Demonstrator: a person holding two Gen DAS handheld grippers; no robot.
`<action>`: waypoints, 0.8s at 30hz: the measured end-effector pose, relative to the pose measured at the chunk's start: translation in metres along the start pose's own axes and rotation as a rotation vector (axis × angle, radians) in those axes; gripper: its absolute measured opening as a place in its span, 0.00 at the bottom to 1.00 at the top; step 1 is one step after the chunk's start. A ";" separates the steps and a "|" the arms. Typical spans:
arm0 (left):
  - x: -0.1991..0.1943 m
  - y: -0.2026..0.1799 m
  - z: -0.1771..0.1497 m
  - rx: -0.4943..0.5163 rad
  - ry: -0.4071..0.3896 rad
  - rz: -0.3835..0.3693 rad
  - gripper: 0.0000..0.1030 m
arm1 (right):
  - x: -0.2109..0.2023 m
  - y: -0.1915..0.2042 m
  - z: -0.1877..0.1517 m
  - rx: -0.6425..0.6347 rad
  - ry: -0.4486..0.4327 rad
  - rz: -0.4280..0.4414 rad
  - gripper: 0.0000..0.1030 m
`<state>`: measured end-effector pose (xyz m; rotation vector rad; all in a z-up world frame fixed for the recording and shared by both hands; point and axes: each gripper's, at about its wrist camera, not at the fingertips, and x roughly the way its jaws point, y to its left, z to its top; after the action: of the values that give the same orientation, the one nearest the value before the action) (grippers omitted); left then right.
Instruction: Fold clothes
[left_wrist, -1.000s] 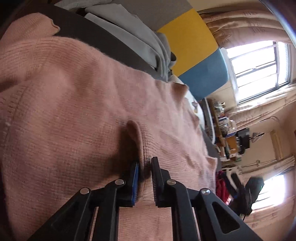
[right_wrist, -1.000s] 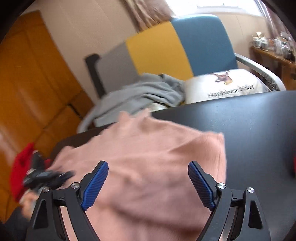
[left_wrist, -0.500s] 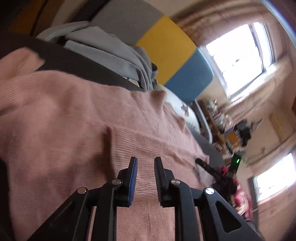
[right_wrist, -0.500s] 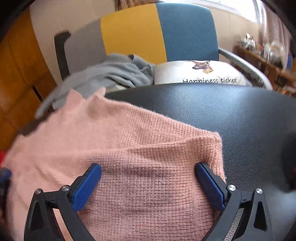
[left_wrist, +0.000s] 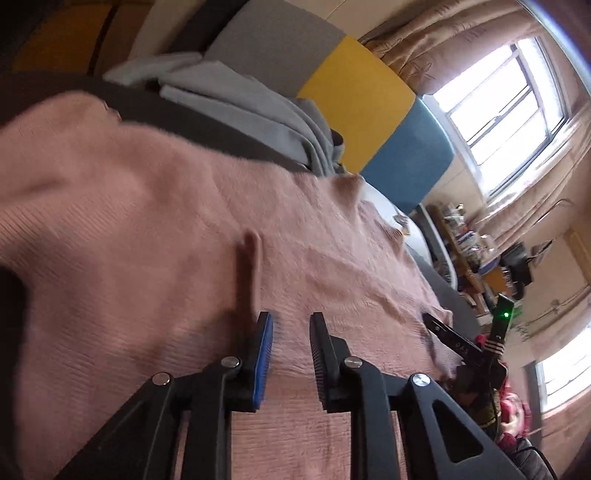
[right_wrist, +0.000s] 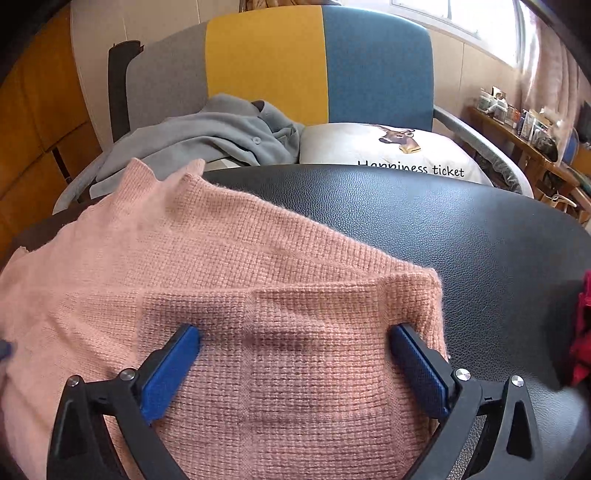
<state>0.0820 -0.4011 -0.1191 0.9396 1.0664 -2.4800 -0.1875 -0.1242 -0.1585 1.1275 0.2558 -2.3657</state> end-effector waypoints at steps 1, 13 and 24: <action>-0.009 0.000 0.007 0.001 -0.012 0.025 0.19 | 0.000 0.000 0.001 0.001 0.000 0.000 1.00; -0.069 0.057 0.177 -0.074 0.008 0.531 0.29 | -0.003 -0.003 0.001 0.025 -0.009 0.033 1.00; 0.018 0.095 0.192 -0.042 0.214 0.658 0.35 | -0.004 -0.006 0.001 0.045 -0.025 0.061 1.00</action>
<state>0.0270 -0.6063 -0.0833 1.3094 0.7031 -1.8420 -0.1892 -0.1178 -0.1550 1.1094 0.1574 -2.3409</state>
